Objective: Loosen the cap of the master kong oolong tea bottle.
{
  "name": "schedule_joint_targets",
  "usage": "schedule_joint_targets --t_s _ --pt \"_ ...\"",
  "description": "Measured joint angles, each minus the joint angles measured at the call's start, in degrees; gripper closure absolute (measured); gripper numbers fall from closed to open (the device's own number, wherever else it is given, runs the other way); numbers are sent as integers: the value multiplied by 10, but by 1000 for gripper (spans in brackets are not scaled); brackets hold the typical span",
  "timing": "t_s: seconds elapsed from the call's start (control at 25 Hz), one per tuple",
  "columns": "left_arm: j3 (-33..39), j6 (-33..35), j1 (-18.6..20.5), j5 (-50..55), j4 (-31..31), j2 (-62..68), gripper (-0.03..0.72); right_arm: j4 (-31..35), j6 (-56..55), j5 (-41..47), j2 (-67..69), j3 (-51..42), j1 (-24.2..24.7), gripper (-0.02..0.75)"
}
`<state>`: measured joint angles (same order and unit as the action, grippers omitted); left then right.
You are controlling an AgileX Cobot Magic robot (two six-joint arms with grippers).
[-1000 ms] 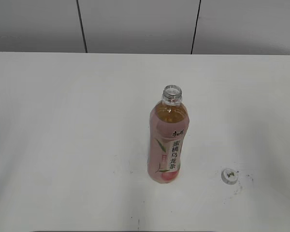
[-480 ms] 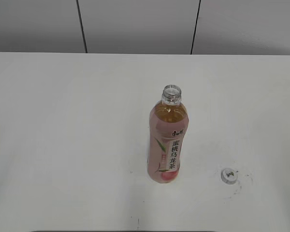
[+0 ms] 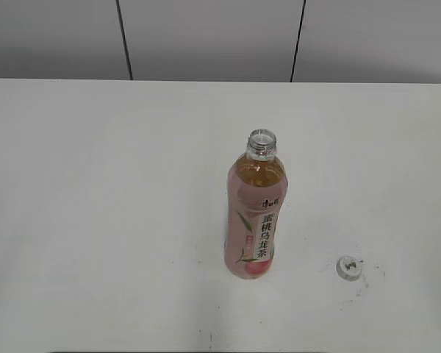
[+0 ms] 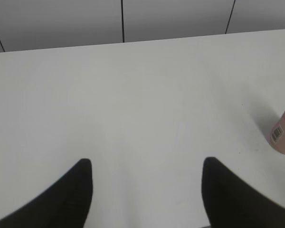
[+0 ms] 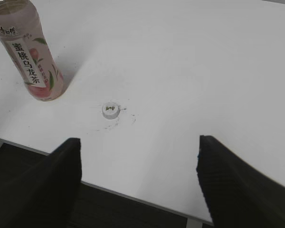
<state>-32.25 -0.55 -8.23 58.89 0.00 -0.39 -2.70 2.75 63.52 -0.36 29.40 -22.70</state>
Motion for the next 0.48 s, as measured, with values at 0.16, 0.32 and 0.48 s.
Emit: schedule_joint_targets --t_s 0.16,0.32,0.48 --pt "0 5 0 0 0 0 251 1 1 0 0 0 0 165" --pt "0 5 0 0 0 0 251 1 1 -2 0 0 0 166" --pt "0 5 -1 0 0 0 251 2 2 -2 0 0 0 167"
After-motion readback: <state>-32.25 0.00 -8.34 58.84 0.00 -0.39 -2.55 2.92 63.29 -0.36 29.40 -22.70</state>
